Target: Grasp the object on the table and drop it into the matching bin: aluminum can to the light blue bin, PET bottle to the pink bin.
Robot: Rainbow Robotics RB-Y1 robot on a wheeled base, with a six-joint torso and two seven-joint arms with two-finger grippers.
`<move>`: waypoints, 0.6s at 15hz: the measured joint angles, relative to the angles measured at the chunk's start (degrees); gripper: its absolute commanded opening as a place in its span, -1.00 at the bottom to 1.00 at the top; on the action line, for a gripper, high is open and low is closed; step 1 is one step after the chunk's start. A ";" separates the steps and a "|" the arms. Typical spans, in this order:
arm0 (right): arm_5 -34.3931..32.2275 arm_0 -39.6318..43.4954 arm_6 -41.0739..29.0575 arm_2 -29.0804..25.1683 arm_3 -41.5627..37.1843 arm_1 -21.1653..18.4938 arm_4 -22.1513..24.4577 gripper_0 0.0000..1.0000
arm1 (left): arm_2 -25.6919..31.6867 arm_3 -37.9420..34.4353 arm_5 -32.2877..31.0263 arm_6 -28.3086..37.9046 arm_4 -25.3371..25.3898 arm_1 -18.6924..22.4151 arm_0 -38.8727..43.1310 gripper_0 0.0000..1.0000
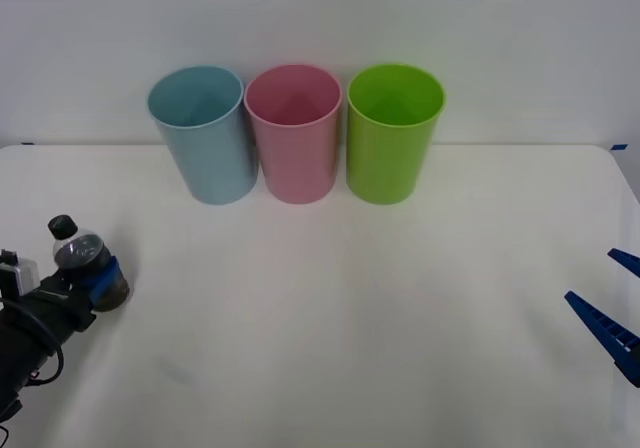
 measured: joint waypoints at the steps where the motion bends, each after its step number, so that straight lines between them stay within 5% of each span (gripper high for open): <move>1: 0.00 0.00 0.00 0.00 0.00 0.00 0.00 1.00 | 0.42 -0.05 -0.95 0.07 0.36 0.28 0.34 -1.00; 9: 0.00 0.00 0.00 0.00 0.00 0.00 0.00 1.00 | 0.14 -12.48 -2.07 0.82 10.55 4.86 10.85 -1.00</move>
